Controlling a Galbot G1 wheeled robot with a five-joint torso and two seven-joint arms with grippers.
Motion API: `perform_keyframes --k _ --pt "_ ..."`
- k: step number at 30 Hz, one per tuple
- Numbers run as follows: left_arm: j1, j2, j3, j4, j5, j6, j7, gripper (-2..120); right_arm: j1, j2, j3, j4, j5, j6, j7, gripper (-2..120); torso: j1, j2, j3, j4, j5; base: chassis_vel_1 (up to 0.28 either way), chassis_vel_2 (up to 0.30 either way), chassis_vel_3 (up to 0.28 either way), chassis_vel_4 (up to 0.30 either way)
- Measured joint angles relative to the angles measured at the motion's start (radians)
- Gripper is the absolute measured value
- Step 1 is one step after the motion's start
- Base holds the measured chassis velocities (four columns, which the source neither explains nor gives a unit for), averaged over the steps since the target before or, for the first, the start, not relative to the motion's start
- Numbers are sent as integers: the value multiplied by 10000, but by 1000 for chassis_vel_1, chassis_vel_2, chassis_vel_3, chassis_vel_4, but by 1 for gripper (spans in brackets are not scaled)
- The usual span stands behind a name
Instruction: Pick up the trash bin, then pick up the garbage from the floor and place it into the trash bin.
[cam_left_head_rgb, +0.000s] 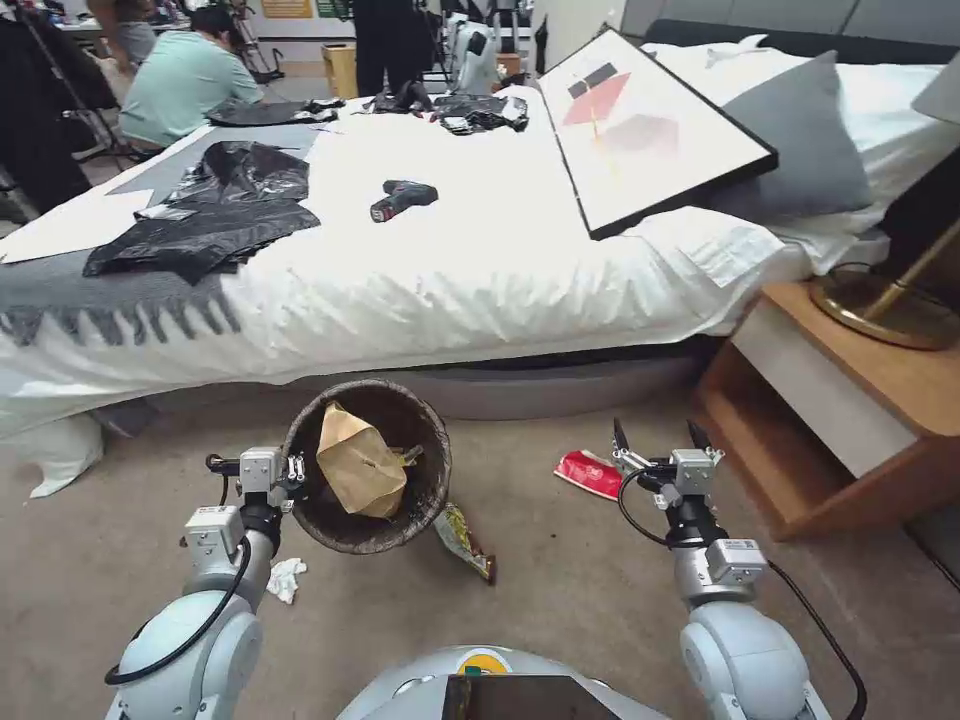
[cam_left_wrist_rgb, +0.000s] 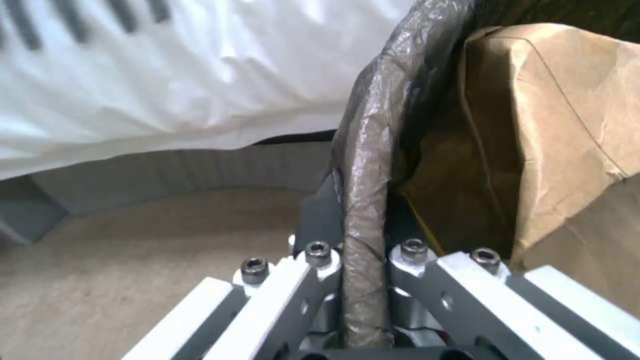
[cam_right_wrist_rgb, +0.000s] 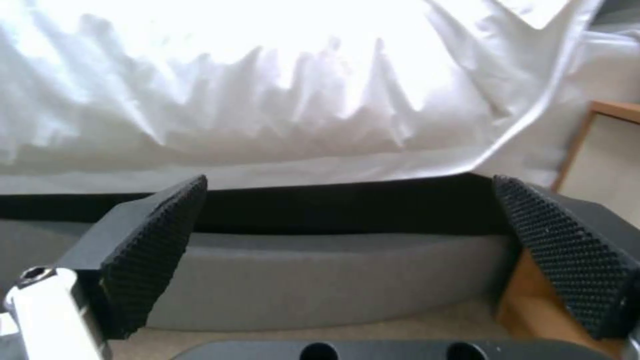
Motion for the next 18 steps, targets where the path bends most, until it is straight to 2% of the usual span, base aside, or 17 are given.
perform_keyframes --k 18 --pt "11 19 8 3 10 -35 -17 0 22 -73 161 -210 201 -48 -5 100 0 0 0 3 -1 68 65 74 69"
